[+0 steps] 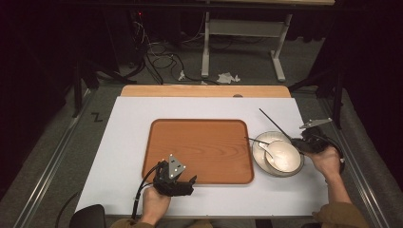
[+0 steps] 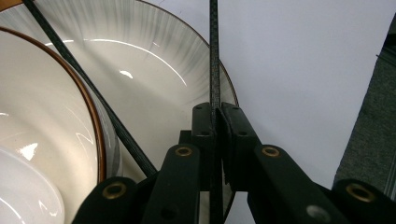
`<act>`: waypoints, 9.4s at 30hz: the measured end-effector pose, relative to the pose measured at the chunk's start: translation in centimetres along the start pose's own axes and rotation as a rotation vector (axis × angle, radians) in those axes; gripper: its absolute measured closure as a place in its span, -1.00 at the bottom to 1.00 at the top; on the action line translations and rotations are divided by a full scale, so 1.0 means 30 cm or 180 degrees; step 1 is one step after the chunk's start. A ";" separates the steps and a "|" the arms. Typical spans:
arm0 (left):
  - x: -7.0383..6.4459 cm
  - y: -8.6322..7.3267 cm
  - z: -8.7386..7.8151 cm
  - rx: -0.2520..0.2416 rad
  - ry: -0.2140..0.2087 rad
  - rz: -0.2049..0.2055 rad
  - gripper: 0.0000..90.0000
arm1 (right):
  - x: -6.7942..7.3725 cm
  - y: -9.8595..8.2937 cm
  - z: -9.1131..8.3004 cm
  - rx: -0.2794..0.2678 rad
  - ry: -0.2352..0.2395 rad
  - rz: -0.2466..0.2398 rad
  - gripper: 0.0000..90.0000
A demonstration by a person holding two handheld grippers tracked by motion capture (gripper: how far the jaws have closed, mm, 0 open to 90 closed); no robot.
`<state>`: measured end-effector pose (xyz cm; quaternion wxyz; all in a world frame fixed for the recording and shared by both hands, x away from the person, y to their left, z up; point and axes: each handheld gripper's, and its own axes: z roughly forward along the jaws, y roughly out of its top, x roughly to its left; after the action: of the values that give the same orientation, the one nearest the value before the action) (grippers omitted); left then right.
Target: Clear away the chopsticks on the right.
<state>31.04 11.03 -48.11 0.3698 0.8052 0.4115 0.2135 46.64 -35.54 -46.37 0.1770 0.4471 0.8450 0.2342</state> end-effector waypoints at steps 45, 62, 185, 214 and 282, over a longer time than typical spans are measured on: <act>-0.014 0.045 0.040 -0.0116 -0.0141 0.0058 -0.64 | 0.260 0.037 -0.261 -0.0711 0.0344 -0.0202 0.91; -0.019 0.058 0.056 -0.0099 -0.0192 0.0103 -0.64 | 0.516 0.066 -0.185 -0.0564 0.0602 -0.0644 0.91; -0.022 0.048 0.059 -0.0021 -0.0214 0.0078 -0.64 | 0.074 -0.076 -0.176 -0.0401 -0.0214 0.0315 0.71; -0.019 0.049 0.054 -0.0042 -0.0223 0.0047 -0.64 | 0.069 -0.095 -0.090 0.0004 -0.0244 0.0243 0.73; -0.009 0.053 0.043 -0.0084 -0.0205 0.0034 -0.64 | 0.464 0.068 -0.241 -0.0665 0.0219 -0.0535 0.91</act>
<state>32.53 9.66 -47.73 0.3924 0.8088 0.3923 0.1948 36.85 -24.58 -40.52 0.2125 0.3456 0.8560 0.3204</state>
